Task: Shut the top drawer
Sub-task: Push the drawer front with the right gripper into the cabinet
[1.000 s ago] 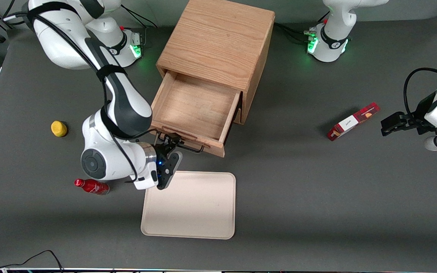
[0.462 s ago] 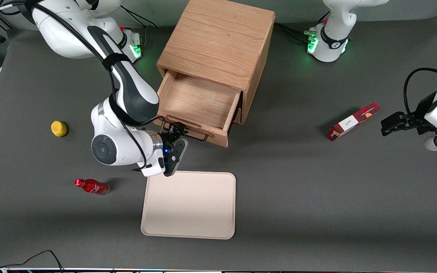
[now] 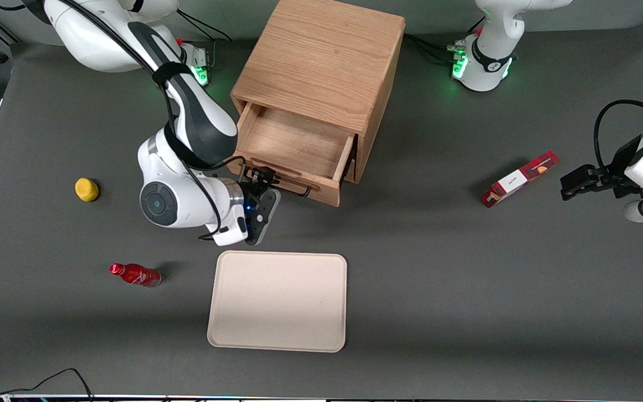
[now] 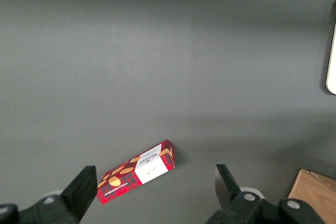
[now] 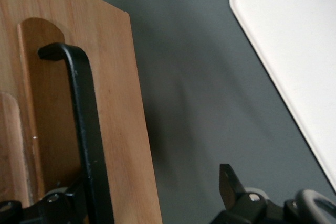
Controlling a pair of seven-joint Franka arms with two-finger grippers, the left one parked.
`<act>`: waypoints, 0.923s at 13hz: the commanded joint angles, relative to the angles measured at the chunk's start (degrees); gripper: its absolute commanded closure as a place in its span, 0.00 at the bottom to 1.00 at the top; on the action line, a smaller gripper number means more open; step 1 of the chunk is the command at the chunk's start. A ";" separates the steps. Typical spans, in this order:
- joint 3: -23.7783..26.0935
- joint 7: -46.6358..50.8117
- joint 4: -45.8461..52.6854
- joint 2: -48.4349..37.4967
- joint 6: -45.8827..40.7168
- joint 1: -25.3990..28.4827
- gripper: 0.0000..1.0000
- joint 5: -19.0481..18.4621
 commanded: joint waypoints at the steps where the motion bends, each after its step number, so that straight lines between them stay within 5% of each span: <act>1: 0.72 0.84 -4.54 -3.15 1.89 -0.15 0.00 1.75; 12: 3.97 2.24 -10.43 -7.45 4.00 0.03 0.00 3.33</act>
